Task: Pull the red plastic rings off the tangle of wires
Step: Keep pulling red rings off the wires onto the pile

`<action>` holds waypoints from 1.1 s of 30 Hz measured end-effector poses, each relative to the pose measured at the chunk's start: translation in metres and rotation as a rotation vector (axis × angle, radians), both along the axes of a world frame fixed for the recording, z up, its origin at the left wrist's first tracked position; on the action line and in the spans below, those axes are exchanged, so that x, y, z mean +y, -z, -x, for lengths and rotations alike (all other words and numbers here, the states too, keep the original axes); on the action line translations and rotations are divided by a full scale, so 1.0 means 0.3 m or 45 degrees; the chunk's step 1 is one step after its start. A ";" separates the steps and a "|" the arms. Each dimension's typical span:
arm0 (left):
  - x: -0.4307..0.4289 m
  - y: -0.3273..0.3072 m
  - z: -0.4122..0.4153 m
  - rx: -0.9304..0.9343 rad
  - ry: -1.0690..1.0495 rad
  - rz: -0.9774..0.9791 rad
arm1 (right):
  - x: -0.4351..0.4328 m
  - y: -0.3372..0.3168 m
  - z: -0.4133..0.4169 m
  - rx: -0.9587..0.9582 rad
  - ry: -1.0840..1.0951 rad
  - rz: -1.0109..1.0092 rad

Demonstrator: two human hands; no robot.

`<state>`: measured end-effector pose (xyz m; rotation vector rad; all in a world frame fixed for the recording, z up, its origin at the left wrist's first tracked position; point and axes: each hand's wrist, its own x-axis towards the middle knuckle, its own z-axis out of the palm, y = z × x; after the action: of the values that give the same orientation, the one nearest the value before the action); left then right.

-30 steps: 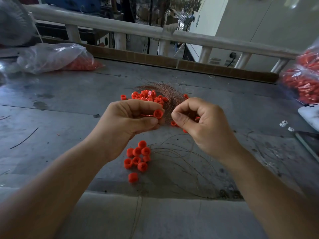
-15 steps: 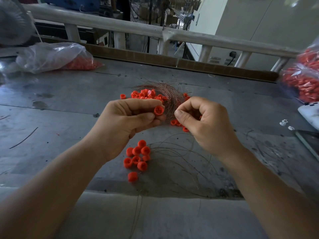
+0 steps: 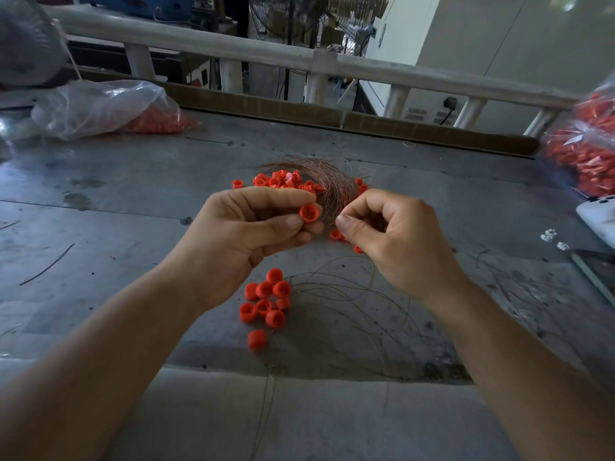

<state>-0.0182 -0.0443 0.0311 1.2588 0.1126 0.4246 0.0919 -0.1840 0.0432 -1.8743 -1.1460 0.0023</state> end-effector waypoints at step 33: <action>-0.014 0.009 0.001 0.008 0.141 0.175 | -0.008 0.120 -0.217 -0.205 0.296 0.565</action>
<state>-0.0184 -0.0485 0.0283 1.1254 0.0761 0.3123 0.1571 -0.1863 0.0071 -2.4326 -1.0900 -0.0276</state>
